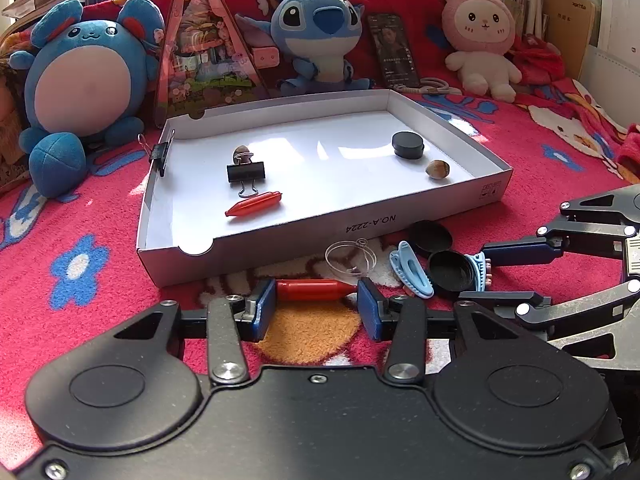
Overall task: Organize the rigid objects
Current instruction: 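Grasp the red cylinder with the left tool while the right tool grasps the blue beaded clip, then carry the red cylinder and blue clip into the tray while both tools open to release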
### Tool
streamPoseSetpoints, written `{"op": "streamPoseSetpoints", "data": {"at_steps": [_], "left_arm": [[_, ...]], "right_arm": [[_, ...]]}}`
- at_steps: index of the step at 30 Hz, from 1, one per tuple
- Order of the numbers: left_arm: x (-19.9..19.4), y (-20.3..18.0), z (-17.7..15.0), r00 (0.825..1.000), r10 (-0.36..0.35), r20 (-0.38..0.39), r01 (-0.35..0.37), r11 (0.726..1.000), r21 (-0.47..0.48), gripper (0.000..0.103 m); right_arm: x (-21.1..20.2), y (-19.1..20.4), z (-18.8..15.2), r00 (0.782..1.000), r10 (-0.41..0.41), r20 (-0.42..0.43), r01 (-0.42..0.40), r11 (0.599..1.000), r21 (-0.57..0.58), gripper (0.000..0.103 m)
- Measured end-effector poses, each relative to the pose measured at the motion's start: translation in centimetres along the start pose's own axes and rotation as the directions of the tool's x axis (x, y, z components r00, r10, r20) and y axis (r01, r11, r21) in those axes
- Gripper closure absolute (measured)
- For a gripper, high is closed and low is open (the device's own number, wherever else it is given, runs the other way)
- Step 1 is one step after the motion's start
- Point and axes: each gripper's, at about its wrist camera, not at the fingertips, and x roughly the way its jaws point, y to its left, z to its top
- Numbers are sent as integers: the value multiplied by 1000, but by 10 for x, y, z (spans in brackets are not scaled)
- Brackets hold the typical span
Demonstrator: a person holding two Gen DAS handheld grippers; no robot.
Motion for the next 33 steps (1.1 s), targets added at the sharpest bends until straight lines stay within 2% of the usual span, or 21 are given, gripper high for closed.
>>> {"op": "streamPoseSetpoints", "data": {"at_steps": [12, 18, 27, 33], "left_arm": [[-17, 10, 4, 1000, -20, 19, 21, 999, -44, 61], [-23, 16, 10, 999, -25, 30, 27, 997, -69, 61], [-27, 26, 29, 998, -26, 60, 32, 994, -106, 61], [-9, 38, 47, 999, -14, 31, 19, 984, -175, 61]], "right_arm": [[-7, -7, 3, 999, -54, -6, 54, 996, 65, 61], [-12, -22, 7, 996, -93, -5, 93, 985, 143, 61], [-17, -45, 16, 994, -112, 3, 106, 951, 290, 61], [-14, -63, 29, 987, -159, 14, 142, 916, 374, 61]]}}
